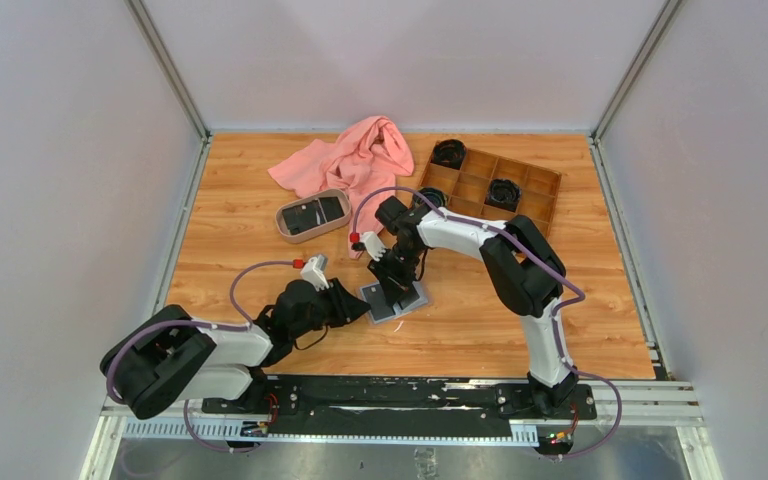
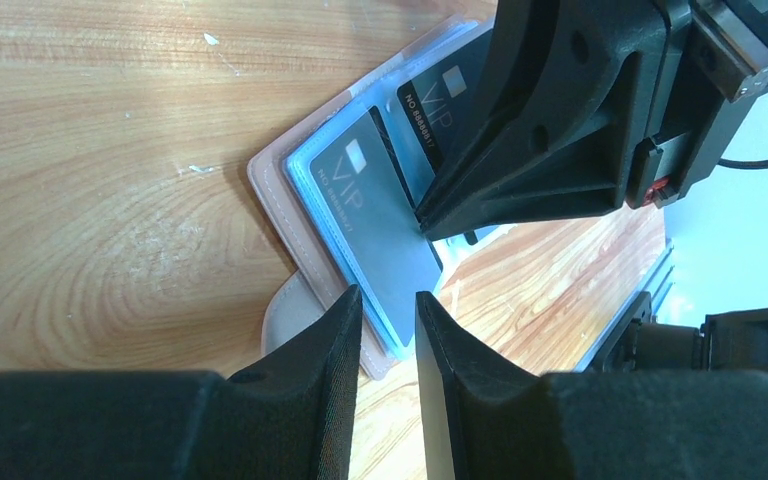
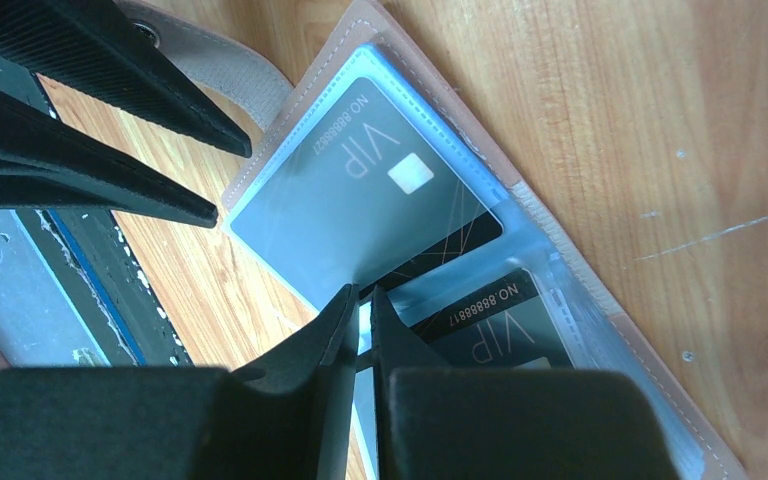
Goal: Put the credit cards into the card holder
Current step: Insert the credit card into the card holder.
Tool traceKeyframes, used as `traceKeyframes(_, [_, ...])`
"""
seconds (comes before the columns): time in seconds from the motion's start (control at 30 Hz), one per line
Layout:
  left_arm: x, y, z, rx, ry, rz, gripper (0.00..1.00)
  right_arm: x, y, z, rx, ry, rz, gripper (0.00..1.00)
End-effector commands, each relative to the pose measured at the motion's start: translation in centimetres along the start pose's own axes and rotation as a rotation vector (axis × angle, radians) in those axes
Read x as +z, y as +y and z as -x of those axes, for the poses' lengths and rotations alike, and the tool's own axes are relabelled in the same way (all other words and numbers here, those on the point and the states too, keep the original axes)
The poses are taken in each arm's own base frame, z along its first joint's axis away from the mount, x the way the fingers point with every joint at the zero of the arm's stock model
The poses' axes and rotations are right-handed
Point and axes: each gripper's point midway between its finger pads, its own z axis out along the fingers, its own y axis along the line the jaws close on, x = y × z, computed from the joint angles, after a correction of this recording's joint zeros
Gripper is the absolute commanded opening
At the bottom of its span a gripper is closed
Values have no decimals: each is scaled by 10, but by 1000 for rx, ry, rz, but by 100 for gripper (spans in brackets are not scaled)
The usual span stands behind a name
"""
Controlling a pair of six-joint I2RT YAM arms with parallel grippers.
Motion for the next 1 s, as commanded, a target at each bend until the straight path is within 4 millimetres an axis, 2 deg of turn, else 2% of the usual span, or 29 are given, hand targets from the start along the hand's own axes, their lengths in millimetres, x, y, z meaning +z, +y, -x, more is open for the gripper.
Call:
traceKeyframes(0.0, [5,-3,8,0,-21,2,29,8,-9,-19,48,70,-8,13])
traceKeyframes(0.7, [14,-5,1,-45,-6,-42,26,6,-8,-18,45,65,-5,13])
traceKeyframes(0.97, [4,7,2,-27,-12,34,33,6,-7,-17,44,64,-1,14])
